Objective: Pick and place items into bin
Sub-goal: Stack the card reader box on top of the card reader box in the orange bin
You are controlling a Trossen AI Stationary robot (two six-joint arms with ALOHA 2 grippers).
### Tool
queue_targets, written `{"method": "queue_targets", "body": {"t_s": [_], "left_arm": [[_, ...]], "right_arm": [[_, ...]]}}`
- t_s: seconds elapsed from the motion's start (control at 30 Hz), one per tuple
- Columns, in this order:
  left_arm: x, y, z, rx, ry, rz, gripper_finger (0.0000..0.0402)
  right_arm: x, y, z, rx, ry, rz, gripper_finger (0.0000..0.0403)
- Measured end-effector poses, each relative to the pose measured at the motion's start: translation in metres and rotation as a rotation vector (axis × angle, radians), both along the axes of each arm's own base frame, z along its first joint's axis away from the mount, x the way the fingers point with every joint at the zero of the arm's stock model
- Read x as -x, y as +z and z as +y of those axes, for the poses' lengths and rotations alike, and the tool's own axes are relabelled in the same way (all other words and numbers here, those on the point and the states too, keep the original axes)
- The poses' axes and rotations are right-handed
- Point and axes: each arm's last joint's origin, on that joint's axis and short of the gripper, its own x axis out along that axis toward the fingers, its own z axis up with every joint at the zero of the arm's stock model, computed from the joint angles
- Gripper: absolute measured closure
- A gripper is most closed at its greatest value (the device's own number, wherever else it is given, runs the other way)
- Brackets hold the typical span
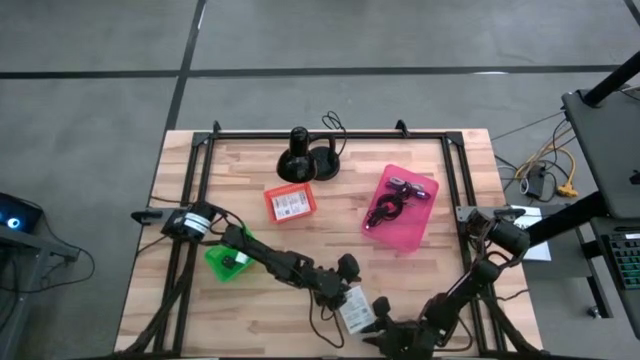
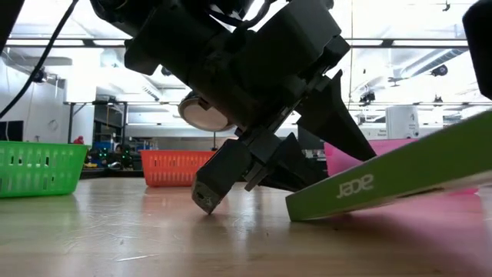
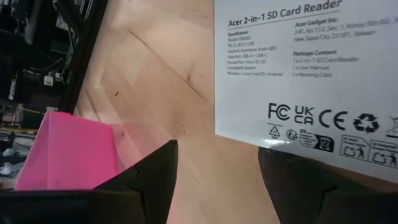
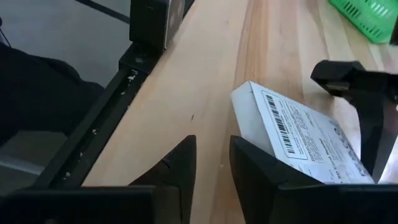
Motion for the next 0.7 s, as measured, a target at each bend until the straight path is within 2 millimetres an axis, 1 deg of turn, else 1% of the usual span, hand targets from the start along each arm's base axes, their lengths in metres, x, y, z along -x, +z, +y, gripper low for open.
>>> {"method": "queue_targets", "body": {"t_s": [0.3,0.5,0.7], "left_arm": [[0.0002,-0.0005,0.0007,0.014,0.015,0.009,0.0194],[0.0002,-0.0007,0.0007,0.013,0.015,0.01,0.0194],[0.0005,-0.0012,0.0008,0.015,0.018,0.016,0.0194]], "right_arm": [[-0.0016,0.0031,0.0022,0.077,0.037,0.017,0.03],[-0.0027,0.0051,0.0033,0.128,0.062,0.004,0.0305],[-0.0025,0.0057,0.0027,0.161,0.041,-0.019,0.0307]]}}
